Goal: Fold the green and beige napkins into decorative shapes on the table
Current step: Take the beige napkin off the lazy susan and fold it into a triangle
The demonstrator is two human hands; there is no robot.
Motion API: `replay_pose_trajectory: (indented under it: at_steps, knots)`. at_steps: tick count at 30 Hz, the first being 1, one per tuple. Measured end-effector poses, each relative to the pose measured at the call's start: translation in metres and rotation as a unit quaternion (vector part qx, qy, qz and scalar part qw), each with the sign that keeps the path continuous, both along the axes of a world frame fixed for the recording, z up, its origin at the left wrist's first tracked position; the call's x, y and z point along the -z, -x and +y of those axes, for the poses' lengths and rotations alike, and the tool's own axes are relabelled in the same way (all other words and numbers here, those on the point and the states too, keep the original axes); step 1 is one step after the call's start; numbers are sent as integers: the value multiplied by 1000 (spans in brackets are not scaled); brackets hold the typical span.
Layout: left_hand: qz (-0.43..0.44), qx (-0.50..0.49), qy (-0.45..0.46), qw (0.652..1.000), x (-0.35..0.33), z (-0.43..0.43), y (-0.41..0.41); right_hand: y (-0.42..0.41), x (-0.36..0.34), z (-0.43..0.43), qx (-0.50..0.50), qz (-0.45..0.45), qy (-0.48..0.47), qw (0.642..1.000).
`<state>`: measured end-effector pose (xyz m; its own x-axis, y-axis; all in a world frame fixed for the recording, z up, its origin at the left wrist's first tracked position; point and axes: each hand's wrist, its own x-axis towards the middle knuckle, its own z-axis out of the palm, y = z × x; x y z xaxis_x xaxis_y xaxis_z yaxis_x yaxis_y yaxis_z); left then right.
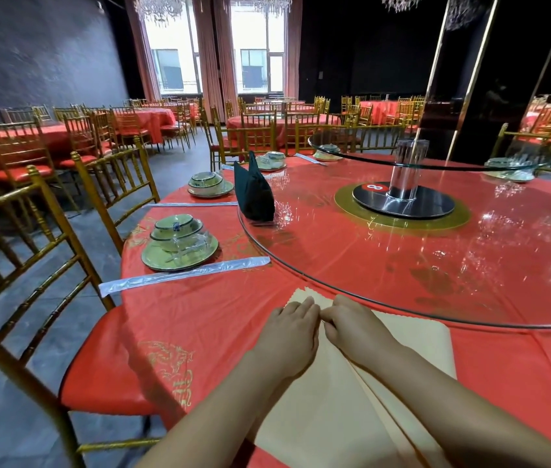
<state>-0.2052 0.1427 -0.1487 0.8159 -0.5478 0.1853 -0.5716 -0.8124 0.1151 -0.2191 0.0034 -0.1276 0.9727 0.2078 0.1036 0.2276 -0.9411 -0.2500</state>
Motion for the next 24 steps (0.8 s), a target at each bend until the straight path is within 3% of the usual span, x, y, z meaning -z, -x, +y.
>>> replay_pose_trajectory:
  at_steps: [7, 11, 14, 17, 24]
  knots:
    - [-83, -4, -14, 996, 7, -1, -6, 4, -4, -5, -13, 27, -15, 999]
    - [-27, -20, -15, 999, 0, -4, -6, 7, -4, -8, -11, 29, -31, 999]
    - [-58, -9, -20, 998, -1, -5, -8, 9, -4, -10, 2, 36, -4, 999]
    - [-18, -35, 0, 999, -3, -3, -3, 10, -3, -9, 21, 29, 20, 999]
    - [-57, -20, 25, 998, 5, -1, -8, 8, -6, -3, 7, 34, 12, 999]
